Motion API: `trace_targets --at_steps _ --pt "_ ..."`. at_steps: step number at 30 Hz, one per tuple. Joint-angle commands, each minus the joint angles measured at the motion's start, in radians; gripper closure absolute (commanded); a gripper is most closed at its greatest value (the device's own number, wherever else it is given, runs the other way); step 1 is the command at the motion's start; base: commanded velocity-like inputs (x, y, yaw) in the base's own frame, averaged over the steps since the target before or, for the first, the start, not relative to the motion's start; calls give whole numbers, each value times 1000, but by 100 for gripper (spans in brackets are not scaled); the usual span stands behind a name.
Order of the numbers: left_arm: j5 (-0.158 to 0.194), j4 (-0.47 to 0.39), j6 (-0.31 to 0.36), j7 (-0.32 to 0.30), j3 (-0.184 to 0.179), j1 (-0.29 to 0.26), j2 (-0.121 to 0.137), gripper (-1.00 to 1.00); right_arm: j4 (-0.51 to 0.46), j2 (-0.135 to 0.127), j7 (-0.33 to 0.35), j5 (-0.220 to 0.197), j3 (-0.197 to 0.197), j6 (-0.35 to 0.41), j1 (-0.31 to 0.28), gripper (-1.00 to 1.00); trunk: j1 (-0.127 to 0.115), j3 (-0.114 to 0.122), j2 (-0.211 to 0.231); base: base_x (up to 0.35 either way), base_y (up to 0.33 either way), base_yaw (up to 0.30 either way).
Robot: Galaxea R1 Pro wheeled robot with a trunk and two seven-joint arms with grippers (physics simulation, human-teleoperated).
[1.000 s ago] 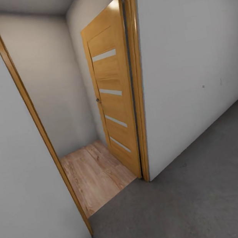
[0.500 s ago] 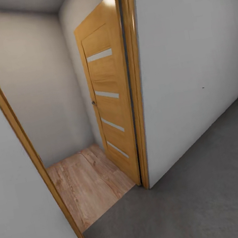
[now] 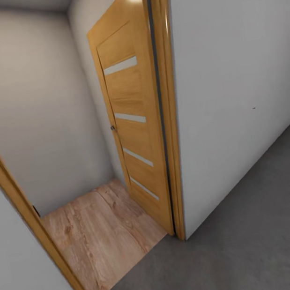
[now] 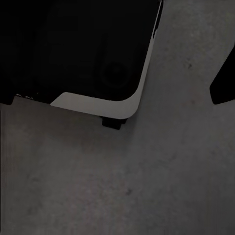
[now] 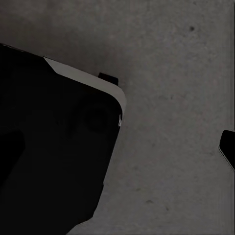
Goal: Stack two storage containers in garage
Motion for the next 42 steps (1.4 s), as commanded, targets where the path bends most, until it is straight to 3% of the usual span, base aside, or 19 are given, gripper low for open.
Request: trace_targets --at_steps 1,42 --pt "5 1 -4 2 2 -1 0 -100 3 0 -6 3 8 -4 -1 -100 1 -1 -1 277 0 0" --pt "5 1 -3 2 2 -1 0 -100 3 -1 -6 9 12 -4 -1 -100 1 -1 -1 309 0 0"
